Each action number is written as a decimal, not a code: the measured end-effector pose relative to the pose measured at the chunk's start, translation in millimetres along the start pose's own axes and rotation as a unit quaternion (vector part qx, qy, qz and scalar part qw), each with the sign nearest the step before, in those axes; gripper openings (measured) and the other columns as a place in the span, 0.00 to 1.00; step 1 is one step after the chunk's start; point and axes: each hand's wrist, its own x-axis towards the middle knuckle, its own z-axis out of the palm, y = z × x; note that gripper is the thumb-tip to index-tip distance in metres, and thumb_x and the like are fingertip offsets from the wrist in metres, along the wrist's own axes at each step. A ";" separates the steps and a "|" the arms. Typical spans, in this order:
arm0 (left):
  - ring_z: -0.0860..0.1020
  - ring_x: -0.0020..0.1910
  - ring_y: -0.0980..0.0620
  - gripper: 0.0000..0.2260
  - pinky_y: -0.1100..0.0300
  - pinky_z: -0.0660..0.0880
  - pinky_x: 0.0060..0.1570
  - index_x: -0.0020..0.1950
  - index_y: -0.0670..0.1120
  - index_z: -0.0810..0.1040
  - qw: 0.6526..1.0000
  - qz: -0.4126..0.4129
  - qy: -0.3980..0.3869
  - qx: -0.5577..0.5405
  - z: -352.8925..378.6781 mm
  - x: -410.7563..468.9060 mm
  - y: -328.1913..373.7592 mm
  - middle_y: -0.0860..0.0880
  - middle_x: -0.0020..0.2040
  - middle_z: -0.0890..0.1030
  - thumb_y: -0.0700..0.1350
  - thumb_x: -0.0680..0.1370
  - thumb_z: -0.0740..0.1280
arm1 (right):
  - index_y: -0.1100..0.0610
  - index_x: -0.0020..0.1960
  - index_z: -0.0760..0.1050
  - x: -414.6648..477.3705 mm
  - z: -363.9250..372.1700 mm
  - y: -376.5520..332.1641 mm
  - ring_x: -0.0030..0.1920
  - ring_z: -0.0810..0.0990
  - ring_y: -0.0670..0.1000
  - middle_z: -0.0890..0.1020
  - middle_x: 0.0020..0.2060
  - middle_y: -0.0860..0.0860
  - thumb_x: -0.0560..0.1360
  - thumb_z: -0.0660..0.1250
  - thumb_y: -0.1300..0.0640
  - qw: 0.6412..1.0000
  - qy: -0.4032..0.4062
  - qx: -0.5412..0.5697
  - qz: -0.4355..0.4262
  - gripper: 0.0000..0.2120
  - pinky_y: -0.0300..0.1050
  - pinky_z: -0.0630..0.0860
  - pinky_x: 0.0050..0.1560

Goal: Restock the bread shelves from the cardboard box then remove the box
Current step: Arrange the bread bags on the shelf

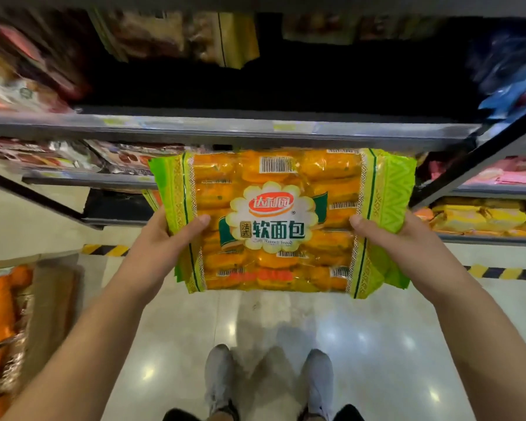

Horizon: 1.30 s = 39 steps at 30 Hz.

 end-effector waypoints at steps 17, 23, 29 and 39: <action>0.85 0.55 0.55 0.18 0.59 0.84 0.49 0.59 0.62 0.81 0.969 0.247 0.010 0.012 40.0 199.1 -188.8 0.54 0.58 0.86 0.56 0.69 0.73 | 0.33 0.61 0.80 200.7 -18.7 152.0 0.57 0.85 0.43 0.86 0.57 0.38 0.65 0.79 0.35 0.949 -0.091 -0.221 -0.206 0.25 0.43 0.82 0.56; 0.84 0.58 0.56 0.25 0.63 0.82 0.52 0.67 0.57 0.76 0.962 0.270 -0.013 0.031 46.7 209.1 -185.7 0.54 0.60 0.85 0.49 0.71 0.75 | 0.35 0.57 0.82 206.5 -24.4 153.3 0.54 0.87 0.46 0.87 0.54 0.41 0.67 0.78 0.46 0.962 -0.069 -0.172 -0.202 0.19 0.55 0.82 0.59; 0.84 0.57 0.56 0.26 0.64 0.82 0.50 0.67 0.60 0.75 0.965 0.255 -0.020 0.049 41.4 206.0 -184.9 0.56 0.60 0.85 0.54 0.71 0.78 | 0.34 0.55 0.83 194.4 -19.2 152.9 0.52 0.87 0.45 0.87 0.53 0.41 0.68 0.75 0.51 0.962 -0.076 -0.164 -0.204 0.18 0.44 0.84 0.51; 0.83 0.59 0.57 0.25 0.63 0.82 0.49 0.71 0.56 0.73 0.954 0.300 0.002 0.002 50.9 197.1 -167.9 0.57 0.61 0.84 0.44 0.74 0.72 | 0.32 0.56 0.82 187.1 -18.7 148.8 0.53 0.87 0.45 0.87 0.54 0.40 0.64 0.76 0.48 0.947 -0.021 -0.166 -0.274 0.21 0.48 0.84 0.53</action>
